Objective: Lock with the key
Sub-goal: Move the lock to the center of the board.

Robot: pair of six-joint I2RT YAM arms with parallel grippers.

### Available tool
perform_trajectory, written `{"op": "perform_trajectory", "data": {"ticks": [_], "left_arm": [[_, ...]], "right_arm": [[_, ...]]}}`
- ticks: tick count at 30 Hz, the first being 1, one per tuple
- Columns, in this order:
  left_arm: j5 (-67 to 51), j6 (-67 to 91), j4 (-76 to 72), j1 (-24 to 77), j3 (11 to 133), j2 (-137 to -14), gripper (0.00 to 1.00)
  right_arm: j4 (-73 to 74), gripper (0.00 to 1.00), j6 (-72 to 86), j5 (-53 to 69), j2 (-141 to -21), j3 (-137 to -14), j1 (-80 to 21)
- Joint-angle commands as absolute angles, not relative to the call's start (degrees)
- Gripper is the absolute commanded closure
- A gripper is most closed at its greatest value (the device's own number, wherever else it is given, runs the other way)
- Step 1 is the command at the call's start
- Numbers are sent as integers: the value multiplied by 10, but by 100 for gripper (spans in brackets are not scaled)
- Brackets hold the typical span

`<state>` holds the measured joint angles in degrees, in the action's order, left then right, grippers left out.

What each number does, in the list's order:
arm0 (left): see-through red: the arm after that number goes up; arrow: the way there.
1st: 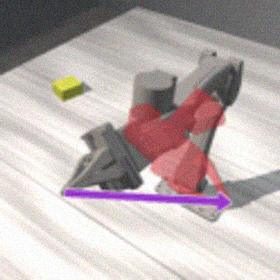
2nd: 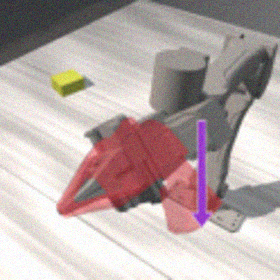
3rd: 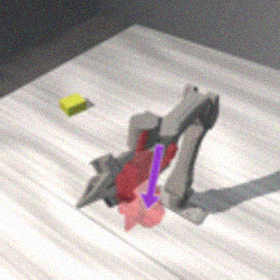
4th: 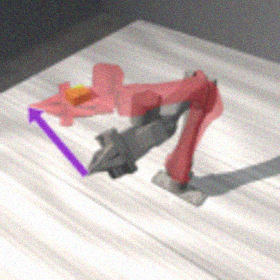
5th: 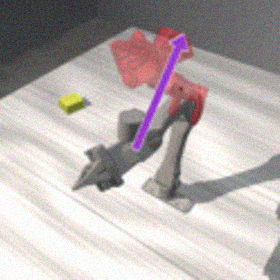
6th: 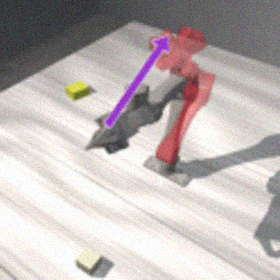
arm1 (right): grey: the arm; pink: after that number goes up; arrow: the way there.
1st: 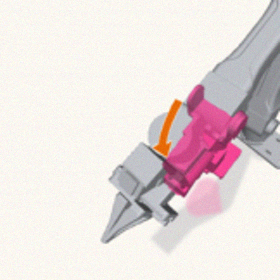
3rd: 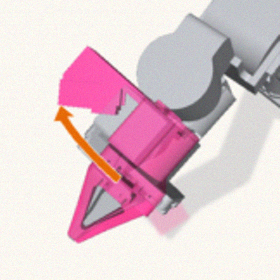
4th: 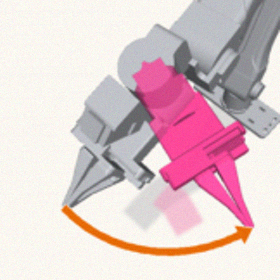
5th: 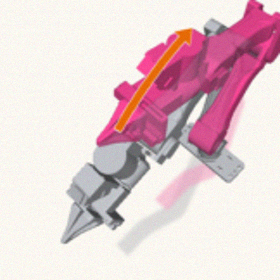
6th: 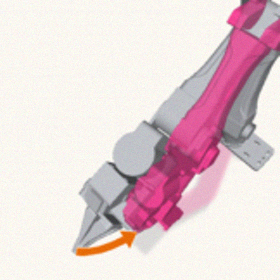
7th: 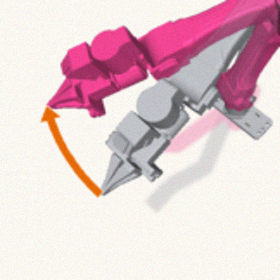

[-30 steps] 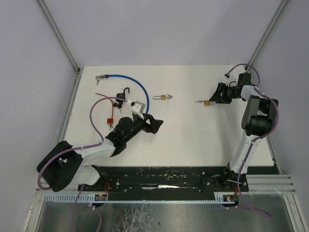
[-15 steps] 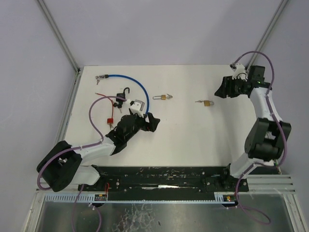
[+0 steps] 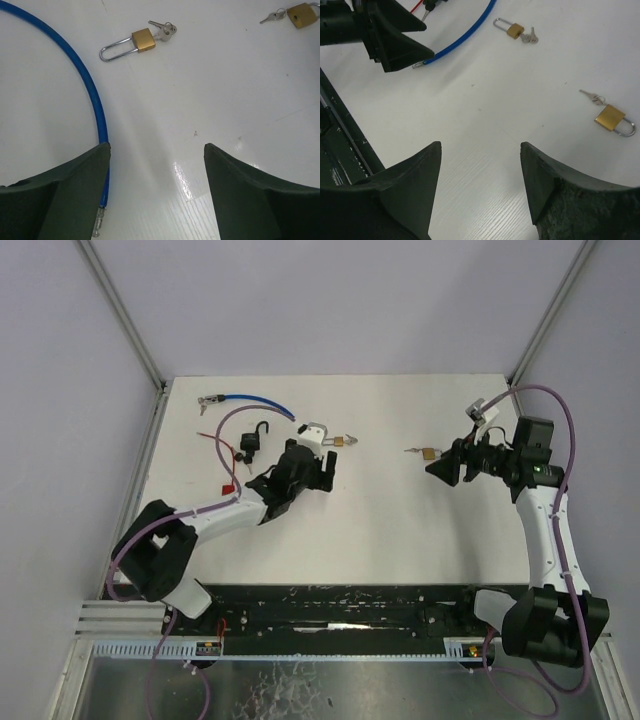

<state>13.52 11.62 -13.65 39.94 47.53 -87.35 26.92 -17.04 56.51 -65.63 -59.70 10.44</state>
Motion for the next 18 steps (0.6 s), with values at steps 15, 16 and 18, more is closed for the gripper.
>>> {"op": "perform_trajectory", "data": {"ticks": [15, 16, 18], "left_arm": [[-12, -17, 234, 302, 1028, -1230, 27], [-6, -4, 239, 301, 1056, -1253, 29], [15, 21, 248, 301, 1094, -1285, 32]], "right_arm": [[213, 30, -185, 573, -645, -574, 103], [213, 30, -185, 574, -645, -573, 104], [213, 30, -184, 577, -645, -573, 104]]}}
